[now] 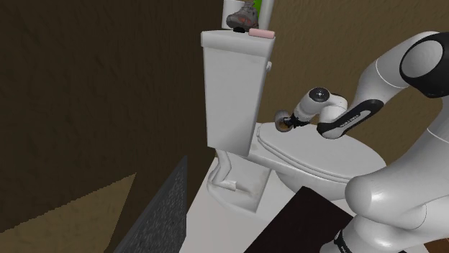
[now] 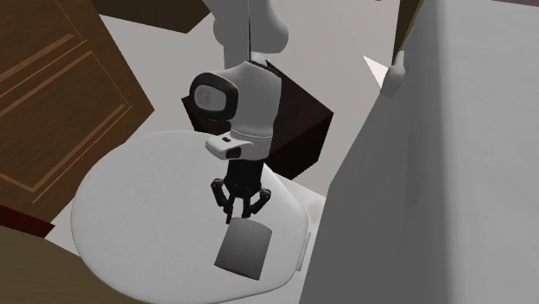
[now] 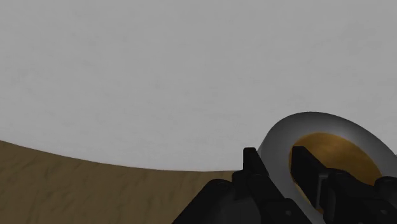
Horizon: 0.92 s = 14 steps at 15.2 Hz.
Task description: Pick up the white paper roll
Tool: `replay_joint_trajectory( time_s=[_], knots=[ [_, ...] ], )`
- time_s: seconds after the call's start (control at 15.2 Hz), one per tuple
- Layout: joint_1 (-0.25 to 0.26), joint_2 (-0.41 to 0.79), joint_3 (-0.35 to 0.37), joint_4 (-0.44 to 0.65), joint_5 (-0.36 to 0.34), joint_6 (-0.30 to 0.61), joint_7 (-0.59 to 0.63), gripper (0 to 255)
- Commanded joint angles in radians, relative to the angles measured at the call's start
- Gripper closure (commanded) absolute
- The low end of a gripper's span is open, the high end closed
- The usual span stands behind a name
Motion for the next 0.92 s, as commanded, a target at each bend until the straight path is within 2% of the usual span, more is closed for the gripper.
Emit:
replay_joint_trajectory(
  time_s=[0.0,0.26,0.59,0.86],
  knots=[
    [0.0,0.0,0.0,0.0,0.0,0.0,0.0,255],
    [0.0,0.002,0.0,0.002,-0.002,0.0,0.002,255],
    [0.011,-0.064,0.002,-0.032,0.227,-0.01,-0.212,255],
    [0.04,-0.114,-0.01,-0.05,0.401,-0.03,-0.371,255]
  ],
)
